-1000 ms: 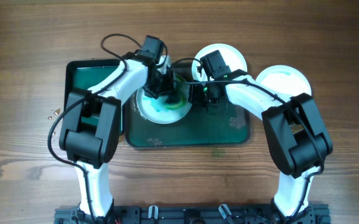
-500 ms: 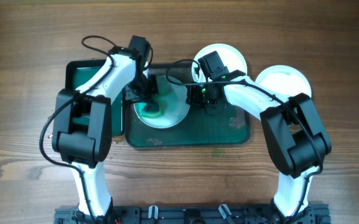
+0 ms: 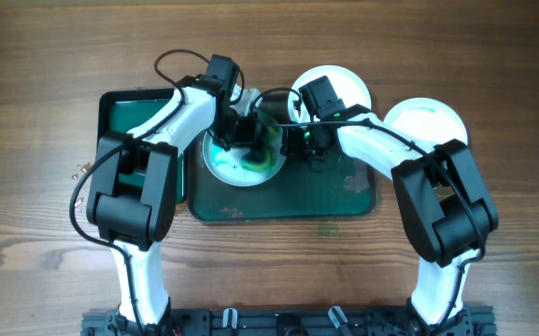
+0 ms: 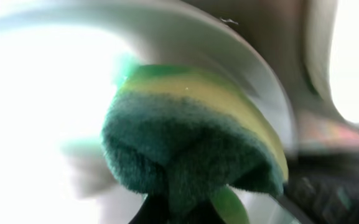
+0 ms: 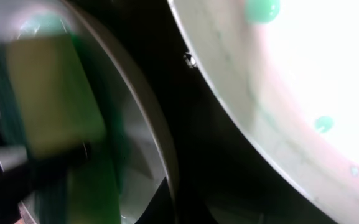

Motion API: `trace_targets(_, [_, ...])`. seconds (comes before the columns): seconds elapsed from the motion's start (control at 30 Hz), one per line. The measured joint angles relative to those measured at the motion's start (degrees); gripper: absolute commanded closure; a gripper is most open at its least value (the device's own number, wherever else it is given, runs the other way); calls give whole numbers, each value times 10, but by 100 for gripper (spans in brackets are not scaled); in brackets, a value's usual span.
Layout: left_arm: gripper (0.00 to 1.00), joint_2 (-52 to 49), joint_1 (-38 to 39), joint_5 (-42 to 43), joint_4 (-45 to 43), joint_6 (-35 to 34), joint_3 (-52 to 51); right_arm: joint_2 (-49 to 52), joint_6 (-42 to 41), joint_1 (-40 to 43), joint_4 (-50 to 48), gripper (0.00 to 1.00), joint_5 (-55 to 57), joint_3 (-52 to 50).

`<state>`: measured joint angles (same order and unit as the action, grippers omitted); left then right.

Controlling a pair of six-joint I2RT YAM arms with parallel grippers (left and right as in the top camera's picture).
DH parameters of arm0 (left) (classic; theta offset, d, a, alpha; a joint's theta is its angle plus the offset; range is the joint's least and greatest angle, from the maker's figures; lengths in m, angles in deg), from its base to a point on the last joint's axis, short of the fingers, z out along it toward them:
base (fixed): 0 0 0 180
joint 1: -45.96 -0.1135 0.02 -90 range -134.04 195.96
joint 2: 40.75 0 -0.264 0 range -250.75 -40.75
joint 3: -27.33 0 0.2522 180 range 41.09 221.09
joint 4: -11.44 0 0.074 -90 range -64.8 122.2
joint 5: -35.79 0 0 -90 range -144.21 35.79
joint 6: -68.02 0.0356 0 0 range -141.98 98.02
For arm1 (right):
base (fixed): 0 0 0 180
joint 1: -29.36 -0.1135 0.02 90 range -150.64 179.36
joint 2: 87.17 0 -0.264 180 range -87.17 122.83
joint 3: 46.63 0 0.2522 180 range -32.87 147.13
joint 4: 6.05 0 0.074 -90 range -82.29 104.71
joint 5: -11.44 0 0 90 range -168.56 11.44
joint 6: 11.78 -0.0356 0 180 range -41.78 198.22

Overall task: Clean dirty plates on tray and stack at the side
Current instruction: 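Scrub the centered plate with the sponge while right gripper holds it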

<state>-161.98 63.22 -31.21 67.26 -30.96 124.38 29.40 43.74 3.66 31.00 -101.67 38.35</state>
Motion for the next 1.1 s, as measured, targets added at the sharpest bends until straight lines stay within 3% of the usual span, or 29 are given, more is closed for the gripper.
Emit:
trace_targets(0.23, [96, 10, 14, -200, 6, -155, 9, 2, 0, 0, -2, 96, 0, 2])
trace_targets(0.43, [96, 12, 14, -275, 104, -186, 18, 2, 1, -4, -3, 96, -4, 2])
trace_targets(0.6, [96, 12, 13, -230, 124, -118, 18, 2, 3, -4, 0, 96, -5, 2])
trace_targets(0.7, [96, 12, 16, -133, 133, -10, 15, 2, 5, -3, 0, 96, -5, 2])
trace_targets(0.87, [96, 11, 46, -80, 135, 71, 10, 2, 9, -3, 0, 96, -5, 2])
trace_targets(0.97, [96, 11, 61, -86, 127, 94, 10, 2, 11, -3, 0, 96, -4, 2])
trace_targets(1.1, [96, 11, 65, -130, 110, 70, 10, 2, 11, -2, -1, 96, -4, 2])
